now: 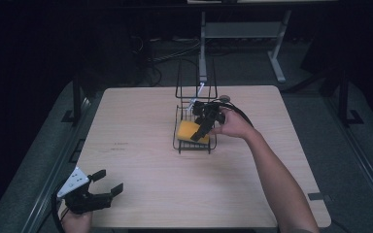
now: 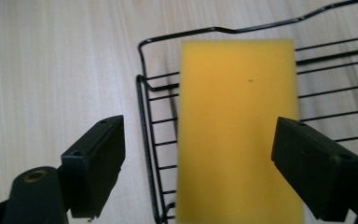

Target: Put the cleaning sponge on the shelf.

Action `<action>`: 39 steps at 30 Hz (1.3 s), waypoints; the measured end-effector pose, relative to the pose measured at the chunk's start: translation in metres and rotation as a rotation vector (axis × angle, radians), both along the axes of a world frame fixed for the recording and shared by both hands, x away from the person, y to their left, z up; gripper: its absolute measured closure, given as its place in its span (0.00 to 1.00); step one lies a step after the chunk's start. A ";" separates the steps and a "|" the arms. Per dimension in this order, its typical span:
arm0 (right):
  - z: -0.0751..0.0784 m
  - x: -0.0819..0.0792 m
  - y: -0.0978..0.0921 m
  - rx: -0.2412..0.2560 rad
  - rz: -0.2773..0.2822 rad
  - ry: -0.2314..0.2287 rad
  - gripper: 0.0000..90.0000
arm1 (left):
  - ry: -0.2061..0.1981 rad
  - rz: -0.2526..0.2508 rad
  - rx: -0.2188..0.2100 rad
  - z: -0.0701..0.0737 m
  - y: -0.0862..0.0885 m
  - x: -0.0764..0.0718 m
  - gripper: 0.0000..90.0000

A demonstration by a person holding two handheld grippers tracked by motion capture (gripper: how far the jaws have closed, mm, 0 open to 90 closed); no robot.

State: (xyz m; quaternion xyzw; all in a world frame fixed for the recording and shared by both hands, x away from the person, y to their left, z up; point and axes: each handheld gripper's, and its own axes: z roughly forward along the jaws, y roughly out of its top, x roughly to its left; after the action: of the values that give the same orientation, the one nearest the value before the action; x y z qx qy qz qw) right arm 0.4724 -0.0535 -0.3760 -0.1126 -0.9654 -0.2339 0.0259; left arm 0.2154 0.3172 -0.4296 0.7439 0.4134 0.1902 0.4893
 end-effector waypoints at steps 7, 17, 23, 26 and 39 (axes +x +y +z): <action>0.002 -0.011 0.001 0.021 0.008 0.015 0.19 | -0.003 -0.004 0.004 0.001 -0.001 0.000 0.14; -0.001 -0.026 -0.003 0.015 0.012 0.021 0.19 | -0.004 -0.004 0.002 0.001 -0.001 0.000 0.14; 0.000 -0.033 0.000 0.001 0.030 0.012 0.19 | -0.005 -0.007 0.007 0.001 -0.002 -0.001 0.14; 0.002 -0.036 0.001 0.008 0.035 0.017 0.19 | -0.005 -0.006 0.005 0.002 -0.002 -0.001 0.14; -0.012 -0.047 0.004 0.020 0.052 0.054 0.19 | -0.005 -0.007 0.007 0.002 -0.002 -0.001 0.14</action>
State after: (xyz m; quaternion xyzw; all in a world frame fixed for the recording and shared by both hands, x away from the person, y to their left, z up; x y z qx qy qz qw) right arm 0.4254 -0.0496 -0.3876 -0.0934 -0.9646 -0.2395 0.0592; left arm 0.2145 0.3152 -0.4280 0.7465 0.4088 0.1919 0.4886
